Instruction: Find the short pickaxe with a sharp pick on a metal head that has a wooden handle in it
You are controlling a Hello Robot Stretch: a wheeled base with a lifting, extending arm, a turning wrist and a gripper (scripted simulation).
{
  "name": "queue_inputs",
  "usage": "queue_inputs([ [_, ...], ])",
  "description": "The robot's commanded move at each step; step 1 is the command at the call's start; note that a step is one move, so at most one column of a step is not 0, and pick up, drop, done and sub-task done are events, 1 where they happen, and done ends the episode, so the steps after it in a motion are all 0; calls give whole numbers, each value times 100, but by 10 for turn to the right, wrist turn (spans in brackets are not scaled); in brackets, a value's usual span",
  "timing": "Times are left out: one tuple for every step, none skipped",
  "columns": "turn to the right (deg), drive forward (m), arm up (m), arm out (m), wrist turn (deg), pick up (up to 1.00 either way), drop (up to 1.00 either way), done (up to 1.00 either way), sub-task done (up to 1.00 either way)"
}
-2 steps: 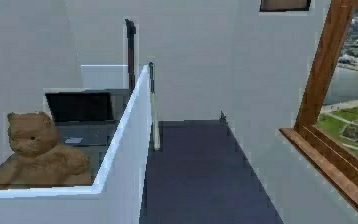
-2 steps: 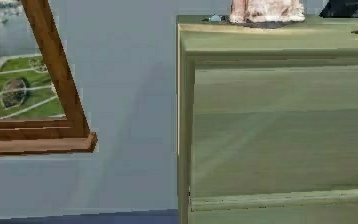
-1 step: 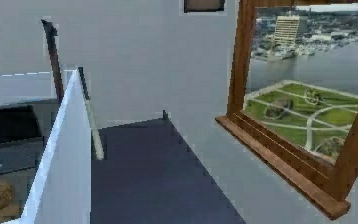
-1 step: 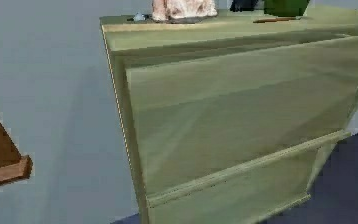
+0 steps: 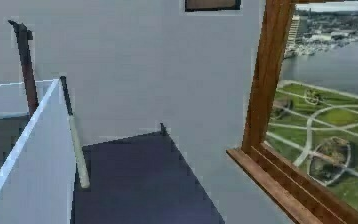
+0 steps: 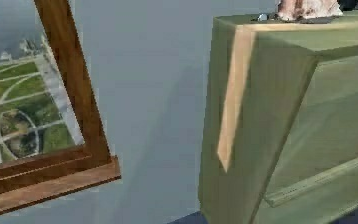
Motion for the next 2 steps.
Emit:
queue_inputs([
  [-210,0,0,0,0,0,0,0,0],
  [0,100,0,0,0,0,0,0,0],
])
